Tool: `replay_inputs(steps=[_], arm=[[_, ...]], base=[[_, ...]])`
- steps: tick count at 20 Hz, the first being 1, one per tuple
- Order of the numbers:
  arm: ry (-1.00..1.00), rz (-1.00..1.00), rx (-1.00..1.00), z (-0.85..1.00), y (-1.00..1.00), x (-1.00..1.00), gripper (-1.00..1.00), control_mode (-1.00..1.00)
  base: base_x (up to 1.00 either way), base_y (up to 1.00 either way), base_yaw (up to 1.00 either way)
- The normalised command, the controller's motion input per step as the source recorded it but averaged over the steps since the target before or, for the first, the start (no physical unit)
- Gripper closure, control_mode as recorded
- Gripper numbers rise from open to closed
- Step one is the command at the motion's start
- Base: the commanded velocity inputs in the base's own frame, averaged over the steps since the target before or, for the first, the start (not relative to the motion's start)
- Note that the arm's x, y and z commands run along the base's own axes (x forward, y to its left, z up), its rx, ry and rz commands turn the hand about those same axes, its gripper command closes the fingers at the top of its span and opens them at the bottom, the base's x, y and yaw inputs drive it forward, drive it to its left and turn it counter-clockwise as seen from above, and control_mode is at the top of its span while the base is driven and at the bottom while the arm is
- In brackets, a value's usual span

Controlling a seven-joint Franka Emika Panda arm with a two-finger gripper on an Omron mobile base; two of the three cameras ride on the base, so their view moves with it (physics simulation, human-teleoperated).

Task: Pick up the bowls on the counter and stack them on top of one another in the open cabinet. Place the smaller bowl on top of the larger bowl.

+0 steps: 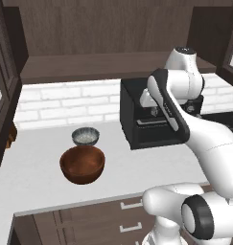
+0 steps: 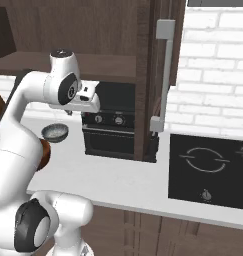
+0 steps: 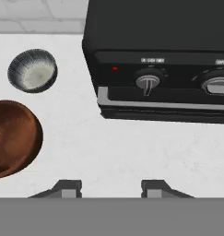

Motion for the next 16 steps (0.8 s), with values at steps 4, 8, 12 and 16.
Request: replay_inputs(steps=[4,8,12,16], arm=[[0.00,0.00,0.04,-0.01,0.05,0.00,-1.00,-1.00],[0.00,-0.01,0.24,-0.09,0.38,-0.19,-1.00,-1.00],[0.00,-0.10,0.03,-0.40,1.00,0.02,-1.00,-1.00],[0.00,-0.20,0.00,-0.46,1.00,0.19,-1.00,-1.00]], base=[[0.00,0.00,0.00],[0.00,0.00,0.00],[0.00,0.00,0.00],[0.00,0.00,0.00]])
